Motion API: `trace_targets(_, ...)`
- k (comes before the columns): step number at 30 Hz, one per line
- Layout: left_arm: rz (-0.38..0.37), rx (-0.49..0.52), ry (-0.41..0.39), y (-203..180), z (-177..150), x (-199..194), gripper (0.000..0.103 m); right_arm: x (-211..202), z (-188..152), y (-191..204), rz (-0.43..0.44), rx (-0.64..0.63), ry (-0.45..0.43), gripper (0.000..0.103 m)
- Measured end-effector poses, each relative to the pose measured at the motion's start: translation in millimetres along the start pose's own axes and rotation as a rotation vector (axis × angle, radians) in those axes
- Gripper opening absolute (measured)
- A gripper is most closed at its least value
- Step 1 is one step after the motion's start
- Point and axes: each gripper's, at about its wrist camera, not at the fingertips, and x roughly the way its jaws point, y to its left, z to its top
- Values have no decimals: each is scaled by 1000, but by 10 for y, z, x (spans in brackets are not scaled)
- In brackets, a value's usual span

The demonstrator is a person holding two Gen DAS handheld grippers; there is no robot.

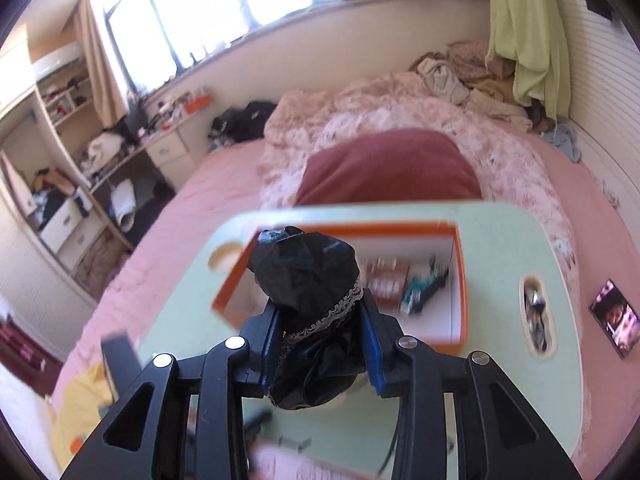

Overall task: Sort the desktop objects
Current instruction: 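Grasp the black lace-trimmed bag with the right gripper, set it on the desk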

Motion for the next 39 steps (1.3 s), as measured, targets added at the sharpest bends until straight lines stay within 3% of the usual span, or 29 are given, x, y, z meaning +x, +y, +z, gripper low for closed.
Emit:
trace_targets(5, -1, 0, -1, 4, 1, 1, 102, 480, -351, -189, 1, 64, 112, 39)
trace_targets(9, 0, 0, -1, -3, -4, 0, 102, 496, -458, -260, 1, 95, 50, 51)
trace_targets(11, 0, 0, -1, -5, -7, -1, 103, 379, -477, -220, -14, 58, 8, 77)
trace_targets(13, 1, 0, -1, -5, -8, -2, 103, 266, -549, -153, -52, -6, -19, 86)
trace_targets(15, 1, 0, -1, -3, -6, 0, 102, 278, -689, -100, -91, -56, 10, 86)
trace_targets(18, 1, 0, 0, 0, -4, 4, 103, 499, -820, -136, -143, -97, 130, 86)
trace_targets(20, 5, 2, -2, -13, -17, -3, 103, 507, -822, -109, -189, -119, 123, 95)
trace_targets(23, 4, 1, -1, -10, -12, -4, 103, 490, -772, -71, -221, -132, 137, 100)
trace_targets(31, 8, -12, -10, -7, -40, -48, 103, 439, -725, -73, -227, -140, 139, 102)
trace_targets(39, 4, -31, -87, 36, -40, -211, 102, 416, -715, -66, -228, -140, 137, 102)
